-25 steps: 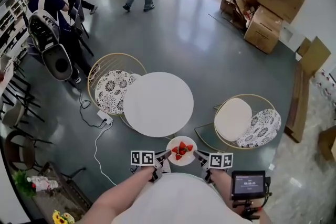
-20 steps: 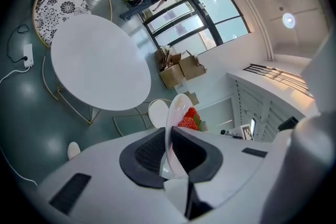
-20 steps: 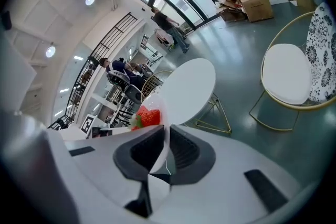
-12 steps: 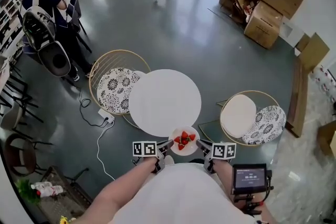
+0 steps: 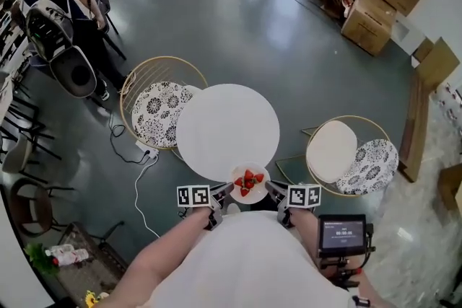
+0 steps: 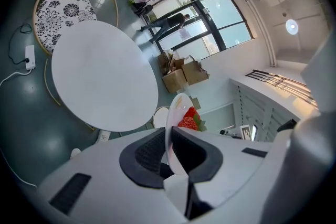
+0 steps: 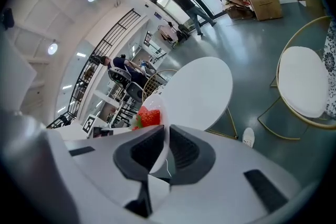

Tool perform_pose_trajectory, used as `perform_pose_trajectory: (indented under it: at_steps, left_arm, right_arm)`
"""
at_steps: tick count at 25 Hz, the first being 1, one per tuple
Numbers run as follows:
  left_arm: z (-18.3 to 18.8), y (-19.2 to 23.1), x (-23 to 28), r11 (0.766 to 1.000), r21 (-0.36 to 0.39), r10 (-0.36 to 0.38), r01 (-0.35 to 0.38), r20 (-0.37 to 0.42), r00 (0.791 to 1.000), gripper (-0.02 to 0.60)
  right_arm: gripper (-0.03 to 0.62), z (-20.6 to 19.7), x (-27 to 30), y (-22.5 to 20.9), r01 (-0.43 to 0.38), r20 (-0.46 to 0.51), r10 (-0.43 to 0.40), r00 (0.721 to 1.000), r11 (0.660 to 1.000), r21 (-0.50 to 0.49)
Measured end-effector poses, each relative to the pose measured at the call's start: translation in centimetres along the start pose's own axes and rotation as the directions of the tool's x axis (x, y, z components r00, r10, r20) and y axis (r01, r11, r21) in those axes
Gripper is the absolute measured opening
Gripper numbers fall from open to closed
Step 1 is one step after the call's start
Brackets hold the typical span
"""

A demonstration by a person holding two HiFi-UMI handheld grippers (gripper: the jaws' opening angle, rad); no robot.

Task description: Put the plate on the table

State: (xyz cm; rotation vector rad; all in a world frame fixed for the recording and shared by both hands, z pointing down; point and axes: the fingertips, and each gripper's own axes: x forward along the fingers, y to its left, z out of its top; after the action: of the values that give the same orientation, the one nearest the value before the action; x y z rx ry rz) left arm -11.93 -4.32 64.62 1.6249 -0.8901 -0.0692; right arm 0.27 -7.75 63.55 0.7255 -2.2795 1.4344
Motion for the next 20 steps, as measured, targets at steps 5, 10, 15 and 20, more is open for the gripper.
perform_pose_trajectory:
  at_steps: [5,10,15,20]
  left_arm:
    - [3.5,-0.2,1.4,1.000,-0.011,0.029,-0.028,0.037,0.999,0.018]
    - [6.4,0.3,3.2,0.997,-0.018,0.072,-0.072,0.043,0.996,0.018]
    - [8.6,0.6,5.7,0.992,-0.006,0.125,-0.125,0.039,0.991,0.020]
    - [10.1,1.4,7.6,0.986,-0.009,0.165,-0.165,0.032,0.986,0.025]
  right_arm:
    - [0.023,4.0,1.6,-0.8,-0.034,-0.016,0.034,0.999,0.999,-0.016]
    - [0.023,6.9,3.2,-2.4,-0.056,-0.049,0.056,0.997,0.998,-0.004]
    - [0.023,9.5,4.3,-4.6,-0.070,-0.085,0.069,0.994,0.998,-0.003]
    - [0.023,11.5,5.4,-6.4,-0.075,-0.119,0.073,0.990,0.997,-0.014]
